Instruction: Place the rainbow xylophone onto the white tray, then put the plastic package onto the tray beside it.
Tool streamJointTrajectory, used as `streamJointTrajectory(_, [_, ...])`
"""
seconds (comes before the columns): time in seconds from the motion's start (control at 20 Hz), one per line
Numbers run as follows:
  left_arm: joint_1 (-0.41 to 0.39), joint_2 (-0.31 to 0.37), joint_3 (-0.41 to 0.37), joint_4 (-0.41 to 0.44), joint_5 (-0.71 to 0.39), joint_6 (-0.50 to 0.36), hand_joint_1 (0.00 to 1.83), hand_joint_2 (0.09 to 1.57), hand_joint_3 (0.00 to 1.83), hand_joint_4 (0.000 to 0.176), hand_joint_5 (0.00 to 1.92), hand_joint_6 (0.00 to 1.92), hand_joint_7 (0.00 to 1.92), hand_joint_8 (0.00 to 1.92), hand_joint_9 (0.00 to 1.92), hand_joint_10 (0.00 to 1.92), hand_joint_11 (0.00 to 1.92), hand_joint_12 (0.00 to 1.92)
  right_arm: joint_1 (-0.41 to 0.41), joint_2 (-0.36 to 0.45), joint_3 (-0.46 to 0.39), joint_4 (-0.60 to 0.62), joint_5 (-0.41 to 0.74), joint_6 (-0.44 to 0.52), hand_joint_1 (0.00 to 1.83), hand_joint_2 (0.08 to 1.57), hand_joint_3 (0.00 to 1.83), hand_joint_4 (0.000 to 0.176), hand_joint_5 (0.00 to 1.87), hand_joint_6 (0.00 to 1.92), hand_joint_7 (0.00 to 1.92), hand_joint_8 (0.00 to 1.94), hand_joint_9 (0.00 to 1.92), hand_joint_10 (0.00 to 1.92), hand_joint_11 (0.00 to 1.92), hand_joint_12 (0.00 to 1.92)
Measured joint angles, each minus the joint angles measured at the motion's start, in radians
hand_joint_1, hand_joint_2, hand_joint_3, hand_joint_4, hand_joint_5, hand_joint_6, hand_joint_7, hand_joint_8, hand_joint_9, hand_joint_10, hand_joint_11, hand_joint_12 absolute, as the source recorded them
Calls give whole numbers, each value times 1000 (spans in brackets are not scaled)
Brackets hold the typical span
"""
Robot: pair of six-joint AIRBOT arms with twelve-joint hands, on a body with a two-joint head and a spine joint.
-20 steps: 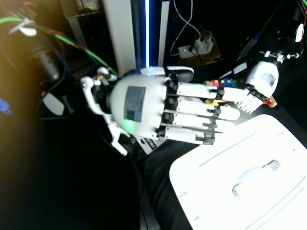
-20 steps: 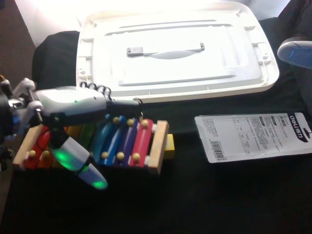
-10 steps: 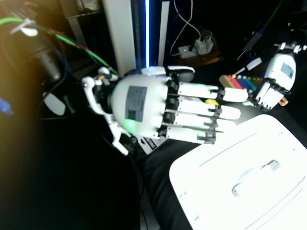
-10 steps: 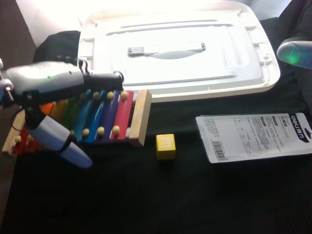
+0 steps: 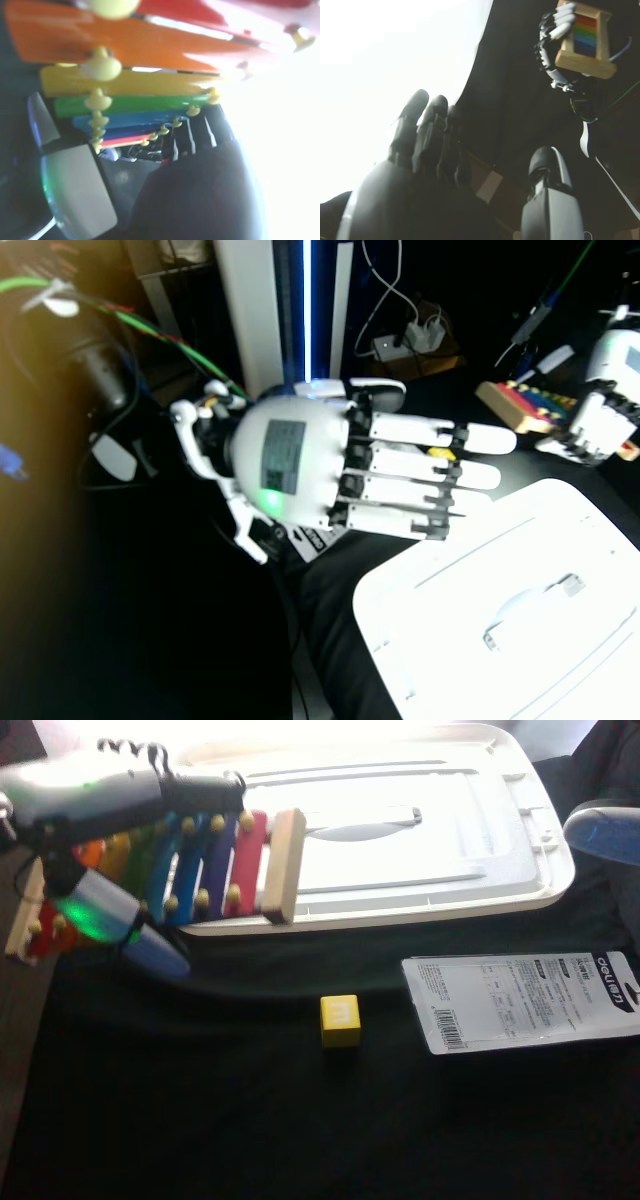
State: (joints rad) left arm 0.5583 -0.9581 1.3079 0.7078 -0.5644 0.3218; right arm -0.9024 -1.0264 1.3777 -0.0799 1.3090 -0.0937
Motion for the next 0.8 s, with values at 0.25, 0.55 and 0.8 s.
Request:
streamJointTrajectory(0.25, [-76, -90, 90, 0, 80, 8, 1480, 1153, 0, 0, 361, 1451, 760, 1293, 869, 1341, 671, 1675, 0, -1, 0, 1, -1, 0, 740, 1014, 0, 29, 209, 1, 409, 1, 435, 5, 104, 596])
streamJointTrajectory(0.55, [-135, -205, 204, 2, 166, 8, 1474, 1170, 0, 0, 364, 1223, 730, 1388, 816, 1337, 505, 1531, 0, -8, 0, 2, 0, 0, 697, 981, 0, 43, 194, 0, 404, 2, 444, 6, 97, 588])
streamJointTrajectory(0.8, [-189, -280, 289, 2, 228, 8, 1468, 1183, 0, 0, 368, 1296, 689, 1412, 803, 1370, 545, 1462, 0, -21, 0, 4, 3, 0, 685, 978, 5, 40, 191, 0, 392, 3, 436, 2, 123, 529])
